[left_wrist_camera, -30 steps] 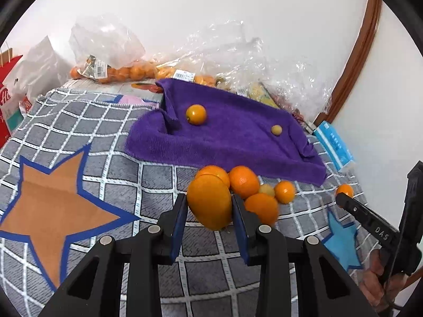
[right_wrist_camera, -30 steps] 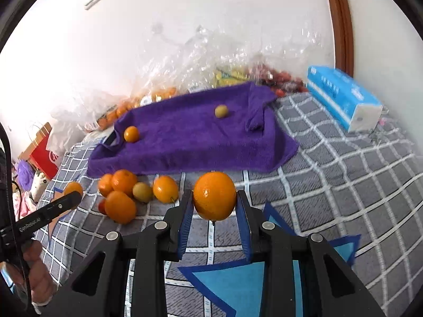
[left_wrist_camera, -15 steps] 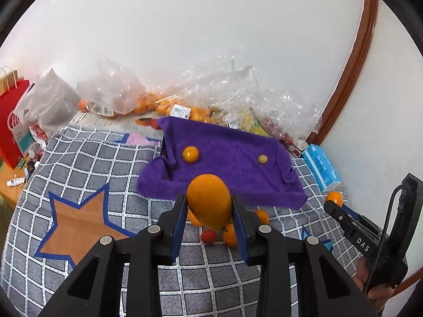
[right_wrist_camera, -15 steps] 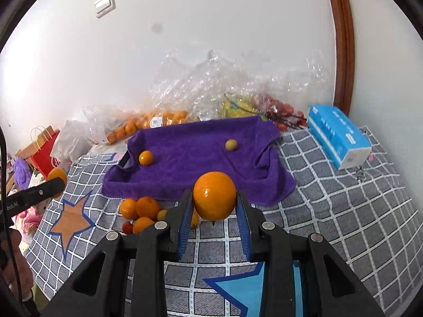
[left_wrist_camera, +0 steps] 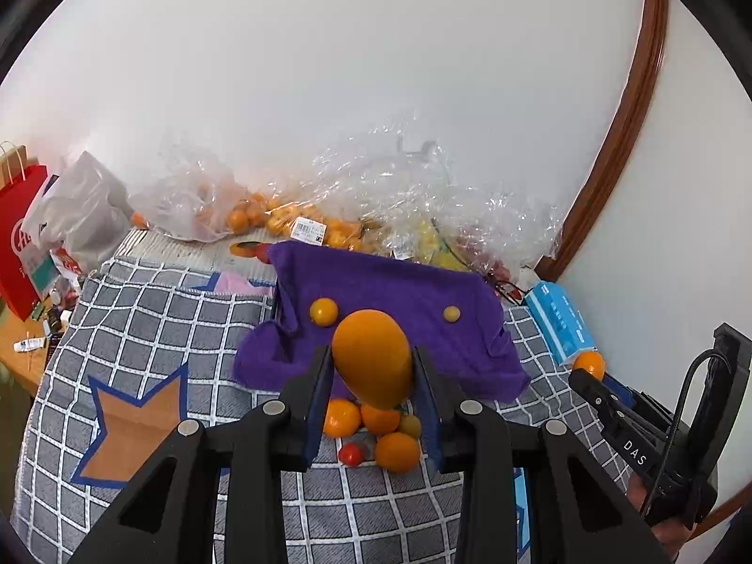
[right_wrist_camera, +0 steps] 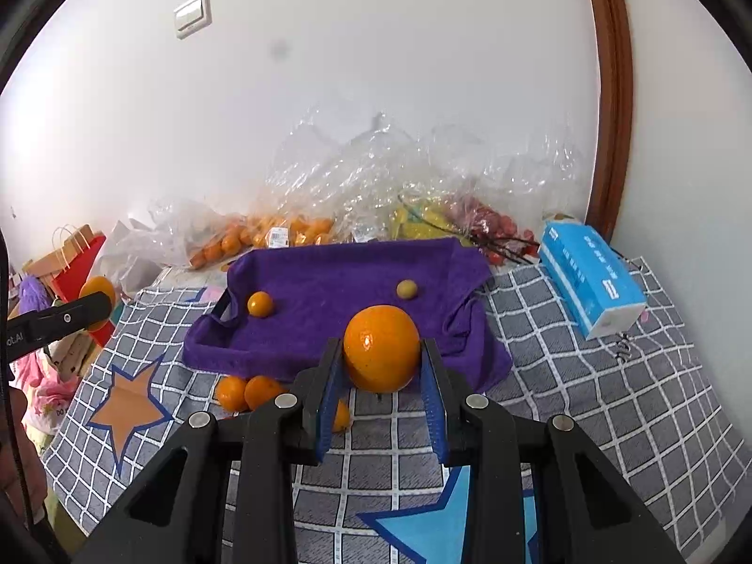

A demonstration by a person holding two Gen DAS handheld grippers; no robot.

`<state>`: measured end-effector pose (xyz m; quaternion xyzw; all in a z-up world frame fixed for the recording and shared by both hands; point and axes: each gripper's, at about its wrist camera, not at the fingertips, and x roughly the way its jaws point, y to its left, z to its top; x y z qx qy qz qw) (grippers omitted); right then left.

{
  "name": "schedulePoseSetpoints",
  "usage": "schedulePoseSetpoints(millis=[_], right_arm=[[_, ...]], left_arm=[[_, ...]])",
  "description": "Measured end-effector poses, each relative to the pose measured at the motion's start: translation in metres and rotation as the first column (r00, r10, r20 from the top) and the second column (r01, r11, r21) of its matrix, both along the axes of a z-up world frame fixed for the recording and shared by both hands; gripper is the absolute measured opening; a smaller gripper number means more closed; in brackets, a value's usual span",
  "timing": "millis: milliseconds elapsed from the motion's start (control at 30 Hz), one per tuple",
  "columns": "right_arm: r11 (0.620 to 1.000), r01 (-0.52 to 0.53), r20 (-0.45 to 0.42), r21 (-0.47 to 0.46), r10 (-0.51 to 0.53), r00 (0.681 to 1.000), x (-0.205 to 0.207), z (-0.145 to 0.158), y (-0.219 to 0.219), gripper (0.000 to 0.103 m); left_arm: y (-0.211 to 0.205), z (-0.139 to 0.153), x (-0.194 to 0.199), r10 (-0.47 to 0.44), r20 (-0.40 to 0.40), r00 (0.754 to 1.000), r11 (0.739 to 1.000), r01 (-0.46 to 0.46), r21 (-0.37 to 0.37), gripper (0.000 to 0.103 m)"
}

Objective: Organize fruits
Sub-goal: 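Carry both held oranges over the purple towel and lower them onto it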

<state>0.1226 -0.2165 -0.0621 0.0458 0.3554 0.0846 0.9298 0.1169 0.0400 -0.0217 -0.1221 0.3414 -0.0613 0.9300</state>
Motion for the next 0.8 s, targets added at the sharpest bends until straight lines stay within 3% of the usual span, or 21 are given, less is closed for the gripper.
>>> schedulePoseSetpoints(millis=[333, 800], right_arm=[[1.0, 0.012, 0.028, -0.015, -0.012, 1.0, 0.021, 0.012, -0.001, 0.032], [0.999, 0.023, 0.018, -0.036, -0.022, 1.0, 0.051, 0.005, -0.001, 0.032]], left_arm=[[-0.002, 0.01, 0.019, 0.003, 0.009, 1.0, 1.0, -0.003, 0.007, 0.032], [-0.007, 0.009, 0.051, -0.018, -0.005, 1.0, 1.0, 0.018, 0.019, 0.032]])
